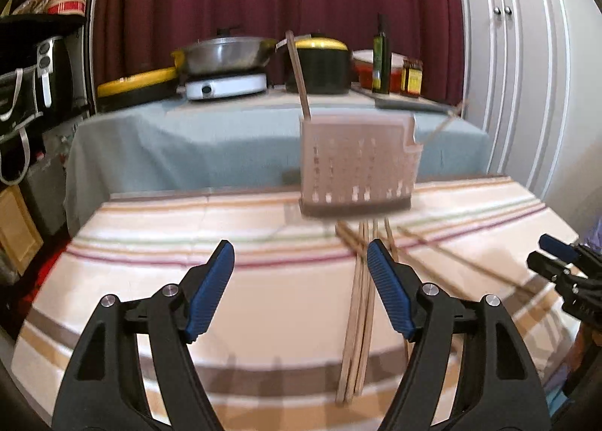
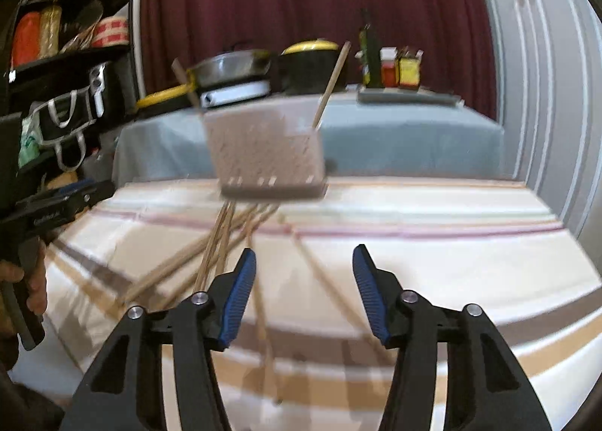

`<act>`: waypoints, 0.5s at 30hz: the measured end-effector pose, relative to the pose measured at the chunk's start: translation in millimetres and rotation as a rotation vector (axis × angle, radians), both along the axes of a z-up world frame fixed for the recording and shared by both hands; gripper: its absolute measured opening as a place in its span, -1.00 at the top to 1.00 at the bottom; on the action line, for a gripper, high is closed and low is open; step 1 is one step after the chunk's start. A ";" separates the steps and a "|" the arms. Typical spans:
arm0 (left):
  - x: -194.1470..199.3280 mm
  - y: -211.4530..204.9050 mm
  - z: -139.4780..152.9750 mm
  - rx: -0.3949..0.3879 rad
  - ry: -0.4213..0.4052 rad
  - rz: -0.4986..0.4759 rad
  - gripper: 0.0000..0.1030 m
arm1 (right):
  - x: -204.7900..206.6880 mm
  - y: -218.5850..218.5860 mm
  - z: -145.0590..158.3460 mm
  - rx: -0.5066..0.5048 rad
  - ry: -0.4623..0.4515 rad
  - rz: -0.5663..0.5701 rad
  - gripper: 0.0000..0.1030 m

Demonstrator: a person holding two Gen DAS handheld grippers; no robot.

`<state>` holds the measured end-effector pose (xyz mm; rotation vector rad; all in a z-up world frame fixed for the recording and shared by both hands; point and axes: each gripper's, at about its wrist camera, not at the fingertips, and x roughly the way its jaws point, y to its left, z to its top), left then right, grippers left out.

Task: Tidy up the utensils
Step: 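Grasp another chopstick with the left gripper while the right gripper grasps one too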

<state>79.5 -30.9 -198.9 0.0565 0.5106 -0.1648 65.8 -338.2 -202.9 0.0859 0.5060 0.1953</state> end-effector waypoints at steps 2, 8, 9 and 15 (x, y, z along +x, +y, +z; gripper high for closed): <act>-5.7 1.6 -14.0 -0.001 0.028 -0.005 -0.37 | -4.3 4.8 -12.8 0.010 0.023 0.020 0.07; -16.1 3.4 -44.2 -0.003 0.086 -0.024 -0.17 | -10.1 16.0 -34.6 0.001 0.072 0.050 0.24; -17.4 3.4 -48.0 -0.002 0.094 -0.030 -0.11 | -10.2 17.4 -37.4 -0.002 0.079 0.051 0.25; -20.0 2.1 -69.1 0.015 0.142 -0.050 0.02 | -10.9 22.4 -46.7 -0.009 0.114 0.053 0.29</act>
